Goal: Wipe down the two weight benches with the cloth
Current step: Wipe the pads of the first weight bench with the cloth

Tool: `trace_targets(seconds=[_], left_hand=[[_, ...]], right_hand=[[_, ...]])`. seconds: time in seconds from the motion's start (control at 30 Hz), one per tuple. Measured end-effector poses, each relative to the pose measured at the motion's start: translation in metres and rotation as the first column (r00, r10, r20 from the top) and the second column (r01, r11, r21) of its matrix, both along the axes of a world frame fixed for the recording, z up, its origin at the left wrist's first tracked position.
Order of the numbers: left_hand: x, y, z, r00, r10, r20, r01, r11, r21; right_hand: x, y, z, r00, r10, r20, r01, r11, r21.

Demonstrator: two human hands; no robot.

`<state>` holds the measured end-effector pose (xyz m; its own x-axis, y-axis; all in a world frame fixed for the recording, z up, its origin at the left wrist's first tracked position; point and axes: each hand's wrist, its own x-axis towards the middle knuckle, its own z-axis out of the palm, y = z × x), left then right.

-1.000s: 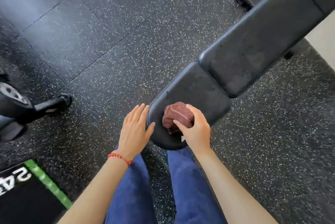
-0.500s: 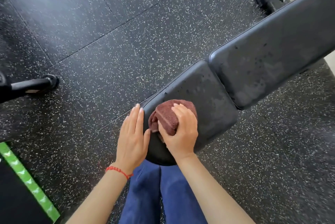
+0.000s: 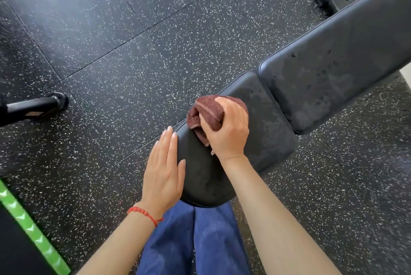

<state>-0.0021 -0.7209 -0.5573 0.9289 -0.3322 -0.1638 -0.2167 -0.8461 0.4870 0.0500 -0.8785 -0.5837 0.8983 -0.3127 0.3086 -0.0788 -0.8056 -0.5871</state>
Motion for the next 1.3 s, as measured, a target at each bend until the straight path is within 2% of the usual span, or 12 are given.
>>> trace_targets(seconds=[0.33, 0.57, 0.7, 0.83, 1.07, 1.3], left_hand=[[0.0, 0.0, 0.005, 0.999, -0.037, 0.023, 0.035, 0.998, 0.059], [0.0, 0.002, 0.003, 0.998, -0.058, 0.015, 0.057, 0.995, 0.077], [0.001, 0.002, 0.005, 0.996, -0.091, 0.023, 0.089, 0.993, 0.08], [0.004, 0.0, 0.007, 0.993, -0.119, 0.026, 0.117, 0.989, 0.087], [0.009, -0.012, 0.004, 0.992, -0.12, 0.029, 0.118, 0.99, 0.072], [0.014, -0.011, -0.002, 0.99, -0.134, 0.048, 0.133, 0.991, 0.033]], right_hand=[[0.043, 0.0, 0.013, 0.975, -0.137, -0.174, 0.137, 0.99, -0.013], [-0.028, 0.015, 0.02, 0.98, -0.174, -0.093, 0.187, 0.967, 0.172], [-0.05, 0.019, 0.017, 0.985, -0.162, -0.061, 0.169, 0.973, 0.156], [-0.038, 0.012, 0.008, 0.983, -0.183, -0.032, 0.185, 0.979, 0.082], [0.005, -0.035, -0.002, 0.932, -0.339, -0.126, 0.356, 0.921, 0.159], [0.035, -0.078, -0.015, 0.884, -0.402, -0.237, 0.445, 0.879, 0.171]])
